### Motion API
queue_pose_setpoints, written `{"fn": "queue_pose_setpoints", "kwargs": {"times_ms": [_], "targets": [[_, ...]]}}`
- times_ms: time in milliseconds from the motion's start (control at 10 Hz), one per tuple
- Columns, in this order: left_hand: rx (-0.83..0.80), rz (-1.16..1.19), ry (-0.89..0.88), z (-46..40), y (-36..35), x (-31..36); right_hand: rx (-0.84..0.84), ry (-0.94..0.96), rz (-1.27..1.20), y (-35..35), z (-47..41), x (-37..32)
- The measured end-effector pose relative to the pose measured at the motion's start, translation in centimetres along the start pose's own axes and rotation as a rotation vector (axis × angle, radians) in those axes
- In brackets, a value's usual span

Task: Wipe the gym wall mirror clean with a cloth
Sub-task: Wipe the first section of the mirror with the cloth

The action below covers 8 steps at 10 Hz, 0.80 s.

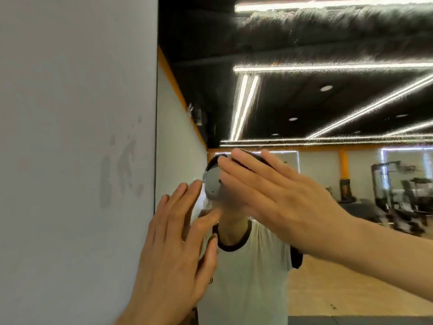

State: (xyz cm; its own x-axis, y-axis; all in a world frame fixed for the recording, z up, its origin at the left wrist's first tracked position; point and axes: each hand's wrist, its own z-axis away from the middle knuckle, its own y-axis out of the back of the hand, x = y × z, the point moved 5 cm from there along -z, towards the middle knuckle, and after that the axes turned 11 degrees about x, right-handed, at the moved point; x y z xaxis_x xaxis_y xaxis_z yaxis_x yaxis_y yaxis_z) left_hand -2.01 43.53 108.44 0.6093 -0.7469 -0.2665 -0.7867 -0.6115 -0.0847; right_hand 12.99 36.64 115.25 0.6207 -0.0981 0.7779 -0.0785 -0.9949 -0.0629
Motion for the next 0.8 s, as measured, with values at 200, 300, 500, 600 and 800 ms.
{"fn": "queue_pose_setpoints", "kwargs": {"times_ms": [200,300,500,600,800], "targets": [[-0.011,0.012,0.03,-0.1,0.3,0.0,-0.111,-0.355,0.326,-2.1,-8.2,12.2],[-0.029,0.031,0.039,0.0,0.5,-0.1,0.047,-0.276,0.3,-2.7,-6.8,10.4],[-0.003,0.031,0.064,-0.1,0.5,0.2,0.103,-0.027,-0.045,-0.8,-1.2,0.3],[-0.015,0.03,0.06,0.1,0.4,-0.1,0.026,-0.045,-0.026,-0.7,-3.0,2.1],[-0.01,0.059,0.053,0.2,0.5,-0.3,0.122,-0.426,0.006,-1.6,-13.0,10.6]]}}
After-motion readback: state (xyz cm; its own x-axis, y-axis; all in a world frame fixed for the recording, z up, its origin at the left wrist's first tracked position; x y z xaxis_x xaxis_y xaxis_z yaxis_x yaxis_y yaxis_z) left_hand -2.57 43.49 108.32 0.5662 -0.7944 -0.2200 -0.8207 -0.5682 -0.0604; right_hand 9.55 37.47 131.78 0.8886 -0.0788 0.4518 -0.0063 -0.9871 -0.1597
